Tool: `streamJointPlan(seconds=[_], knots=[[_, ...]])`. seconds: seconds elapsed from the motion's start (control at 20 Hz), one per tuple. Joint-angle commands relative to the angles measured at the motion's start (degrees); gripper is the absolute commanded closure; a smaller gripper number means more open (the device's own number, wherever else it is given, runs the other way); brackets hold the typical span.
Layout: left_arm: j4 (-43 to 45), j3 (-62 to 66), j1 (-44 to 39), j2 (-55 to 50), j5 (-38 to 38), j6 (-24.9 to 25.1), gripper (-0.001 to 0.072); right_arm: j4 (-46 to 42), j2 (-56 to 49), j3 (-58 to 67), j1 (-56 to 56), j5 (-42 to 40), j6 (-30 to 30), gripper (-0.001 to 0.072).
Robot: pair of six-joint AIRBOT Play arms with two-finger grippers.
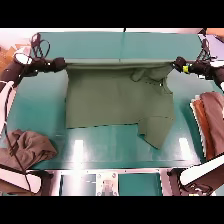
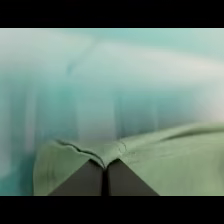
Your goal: Fold the shirts.
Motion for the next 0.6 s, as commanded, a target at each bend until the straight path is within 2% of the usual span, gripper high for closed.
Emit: streamJointPlan(seconds=[0.0,0.2,0.35,0.55], knots=[[5.3,-3.7,0.0,0.0,-8.6,-0.2,0.0685,-14.3,0.0,0.1,-1.2,10.8,5.5,0.0693],[11.4,-4.2,0.0,0.0,-16.1,-2.1,0.0685,-20.4,0.0,-1.1,-1.4,18.7,6.0,0.0693],[13.0,-4.2,-0.1,0.0,-19.1,-3.1,0.0685,-20.4,0.0,-4.4,-1.4,18.8,6.0,0.0693],[13.0,-5.6,-0.1,0.0,-18.3,-3.7,0.0685,-20.4,0.0,-7.4,-1.4,18.6,6.0,0.0692]])
